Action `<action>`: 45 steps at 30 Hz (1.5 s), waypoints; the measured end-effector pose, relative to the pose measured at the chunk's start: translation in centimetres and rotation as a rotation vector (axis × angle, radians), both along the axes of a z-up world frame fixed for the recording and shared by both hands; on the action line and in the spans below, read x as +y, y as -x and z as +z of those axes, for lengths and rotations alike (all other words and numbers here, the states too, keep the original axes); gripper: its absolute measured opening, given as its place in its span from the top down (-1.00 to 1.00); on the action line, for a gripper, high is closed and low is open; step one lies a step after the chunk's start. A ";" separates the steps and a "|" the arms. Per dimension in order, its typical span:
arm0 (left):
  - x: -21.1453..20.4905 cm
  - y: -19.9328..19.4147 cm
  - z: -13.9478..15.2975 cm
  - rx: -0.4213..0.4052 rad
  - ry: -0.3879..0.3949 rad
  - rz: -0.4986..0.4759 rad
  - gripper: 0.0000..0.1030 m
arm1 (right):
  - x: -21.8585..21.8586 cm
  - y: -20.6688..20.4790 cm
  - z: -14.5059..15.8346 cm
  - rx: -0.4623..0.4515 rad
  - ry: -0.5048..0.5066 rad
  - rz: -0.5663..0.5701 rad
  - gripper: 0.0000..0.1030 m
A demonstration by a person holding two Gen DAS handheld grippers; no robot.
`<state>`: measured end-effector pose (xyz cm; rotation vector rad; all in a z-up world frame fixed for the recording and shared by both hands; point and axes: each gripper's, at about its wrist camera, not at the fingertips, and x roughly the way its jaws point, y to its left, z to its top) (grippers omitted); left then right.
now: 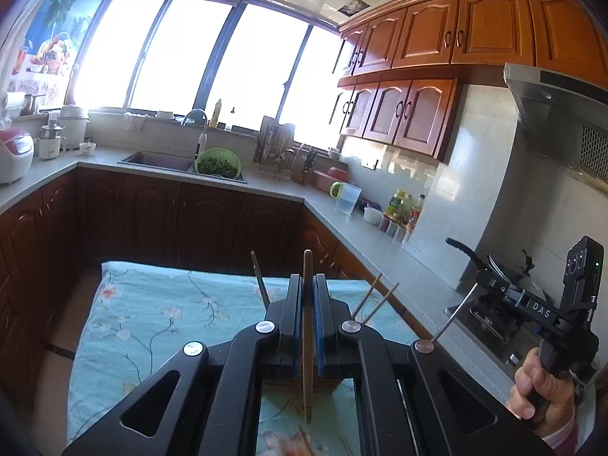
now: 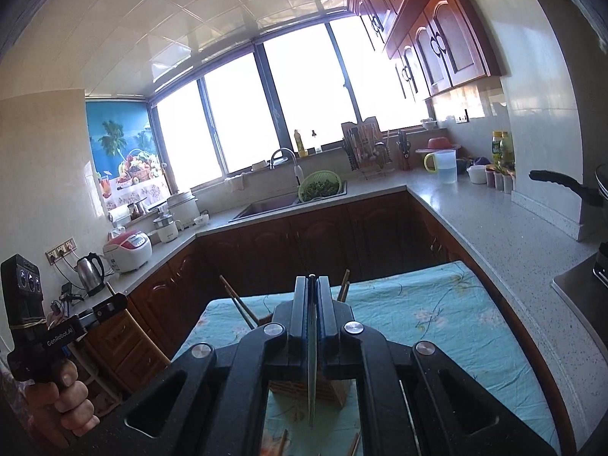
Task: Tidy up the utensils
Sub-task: 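Lift the left tool's chopstick into the wooden holder while the right tool inserts its chopstick, then open both tools over the holder and move them back over the tablecloth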
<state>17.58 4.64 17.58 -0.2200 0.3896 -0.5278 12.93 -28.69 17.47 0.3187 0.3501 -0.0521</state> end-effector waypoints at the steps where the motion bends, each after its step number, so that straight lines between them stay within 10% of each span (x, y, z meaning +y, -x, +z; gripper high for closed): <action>1: -0.2 -0.6 0.3 -0.011 0.005 0.003 0.93 | -0.1 -0.6 0.4 -0.011 0.001 -0.006 0.93; 9: -1.9 -6.2 -0.4 -0.026 0.034 0.048 0.93 | -1.3 -4.9 0.8 -0.040 -0.021 -0.044 0.93; 28: -6.9 -14.1 -10.8 0.155 -0.008 0.088 0.92 | -1.3 -8.9 -9.8 0.142 -0.105 -0.036 0.93; 45: -6.4 -14.7 -10.2 0.172 -0.036 0.078 0.77 | -2.2 -8.9 -10.0 0.150 -0.139 -0.023 0.81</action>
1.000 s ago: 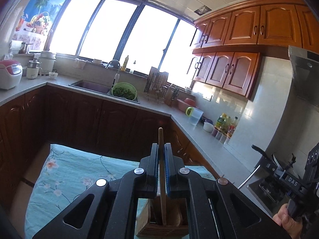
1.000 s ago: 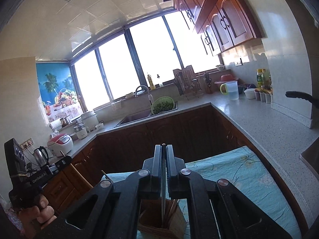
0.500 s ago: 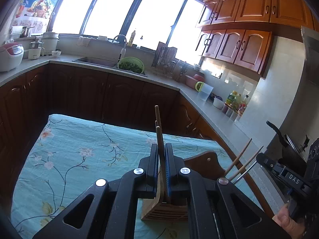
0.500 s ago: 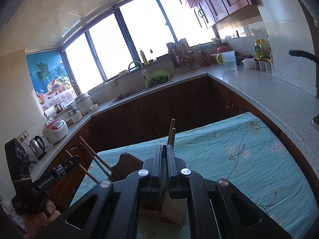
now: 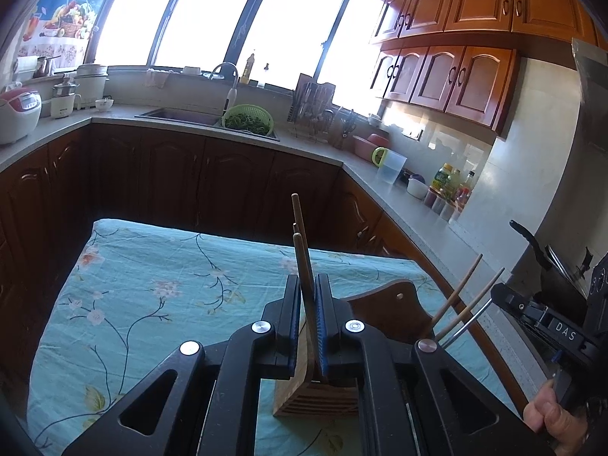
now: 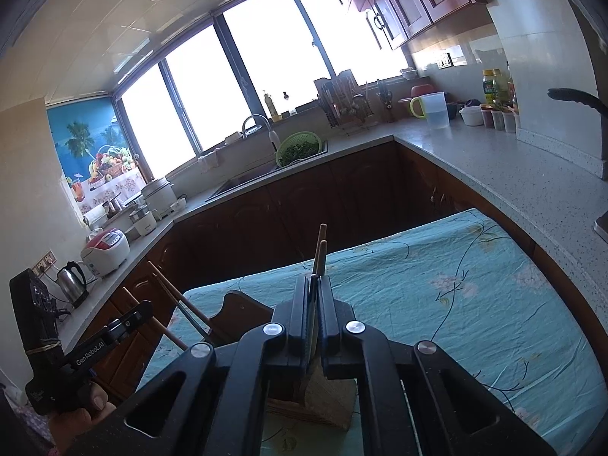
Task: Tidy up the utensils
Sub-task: 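Open both tools over the holder and move them back over the tablecloth, then close the left tool on a bamboo chopstick while the right tool grasps a thin chopstick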
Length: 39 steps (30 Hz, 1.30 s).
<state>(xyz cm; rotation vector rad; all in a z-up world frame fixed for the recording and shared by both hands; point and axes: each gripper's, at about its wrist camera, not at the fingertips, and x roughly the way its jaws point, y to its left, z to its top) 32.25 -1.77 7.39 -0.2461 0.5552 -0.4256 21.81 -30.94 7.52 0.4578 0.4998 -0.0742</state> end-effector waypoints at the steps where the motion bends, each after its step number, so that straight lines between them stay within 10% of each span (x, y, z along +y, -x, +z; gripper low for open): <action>1: 0.2 0.1 0.0 0.009 0.010 -0.001 0.69 | 0.0 0.0 0.0 0.000 -0.009 0.005 0.76; 6: 1.7 2.4 0.8 -0.012 0.019 0.048 -0.24 | -0.3 2.2 0.9 -0.067 -0.039 -0.001 -0.46; 11: 3.9 6.4 0.9 -0.012 0.023 0.080 -0.59 | -0.4 5.7 1.6 -0.110 -0.036 -0.010 -0.85; 25: 6.2 19.0 -4.1 0.147 -0.088 0.091 -0.68 | 2.7 16.8 -5.1 0.081 0.042 -0.024 -0.89; 39: 2.0 21.1 -5.7 0.243 -0.148 -0.026 -0.66 | 2.9 19.3 -9.7 0.208 0.036 -0.032 -0.83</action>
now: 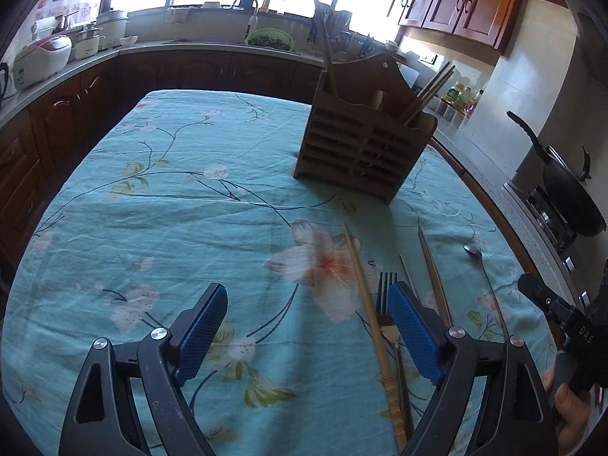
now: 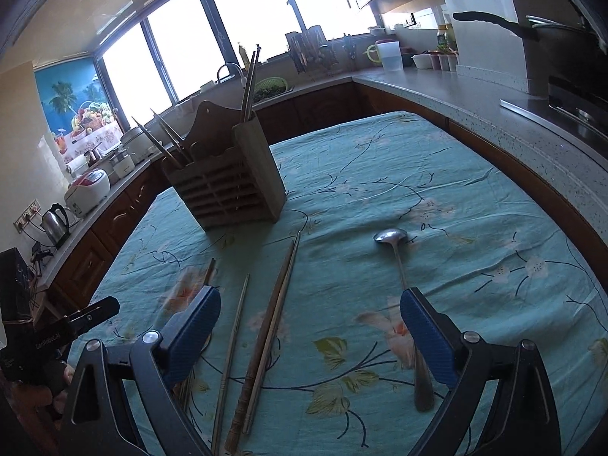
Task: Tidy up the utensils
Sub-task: 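Close the left tool on a bamboo chopstick while the right tool grasps a thin chopstick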
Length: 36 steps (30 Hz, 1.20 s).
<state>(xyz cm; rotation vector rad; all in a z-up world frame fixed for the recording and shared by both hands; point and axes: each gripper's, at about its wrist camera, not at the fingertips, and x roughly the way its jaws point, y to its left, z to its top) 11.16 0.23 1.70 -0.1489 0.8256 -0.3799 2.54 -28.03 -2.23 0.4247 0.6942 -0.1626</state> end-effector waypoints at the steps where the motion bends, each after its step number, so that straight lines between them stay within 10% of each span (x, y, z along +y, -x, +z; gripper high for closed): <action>1: -0.5 -0.5 -0.1 0.005 -0.009 -0.010 -0.66 | 0.0 -0.4 -0.2 0.007 -0.003 0.003 -0.71; 12: -6.3 -7.9 -2.4 0.097 -0.083 -0.115 0.15 | -0.7 -8.0 -3.5 0.160 -0.064 0.085 0.47; 36: -9.4 -10.6 -5.0 0.123 -0.248 -0.248 0.56 | -1.1 -10.6 -5.5 0.309 0.029 0.152 0.84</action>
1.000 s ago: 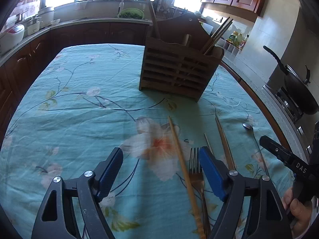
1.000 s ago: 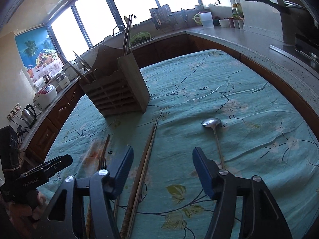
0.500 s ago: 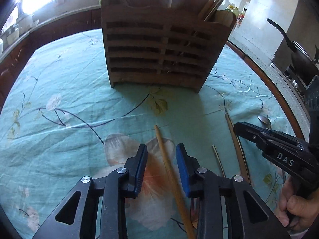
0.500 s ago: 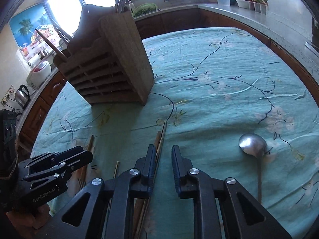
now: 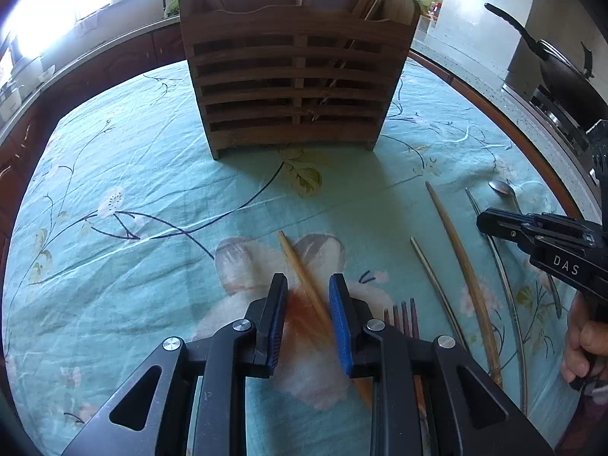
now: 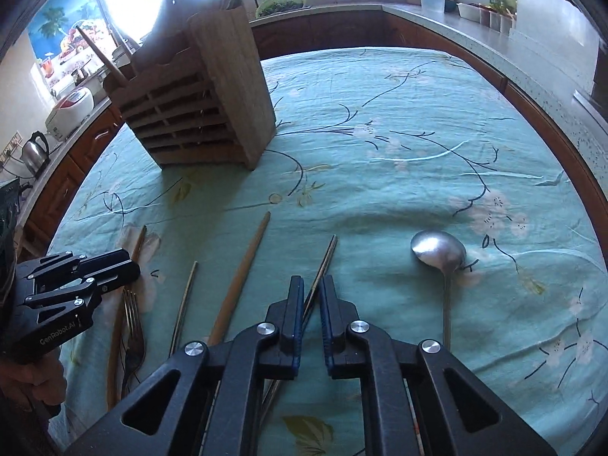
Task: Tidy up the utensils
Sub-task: 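Close the left tool on a bamboo chopstick while the right tool grasps a thin chopstick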
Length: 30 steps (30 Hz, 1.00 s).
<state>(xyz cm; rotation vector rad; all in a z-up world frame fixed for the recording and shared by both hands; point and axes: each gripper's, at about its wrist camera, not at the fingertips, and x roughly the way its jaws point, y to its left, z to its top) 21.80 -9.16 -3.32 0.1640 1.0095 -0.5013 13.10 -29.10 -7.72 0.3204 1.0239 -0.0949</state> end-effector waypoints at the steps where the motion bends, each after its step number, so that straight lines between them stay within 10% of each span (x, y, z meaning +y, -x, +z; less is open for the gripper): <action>1: -0.5 -0.2 0.0 -0.001 -0.006 0.002 0.56 | -0.2 -0.4 -0.1 -0.005 -0.019 -0.009 0.79; 30: -2.6 1.0 -0.7 -0.077 -0.123 -0.086 0.84 | 0.4 -0.8 -0.4 -0.017 0.007 0.026 0.74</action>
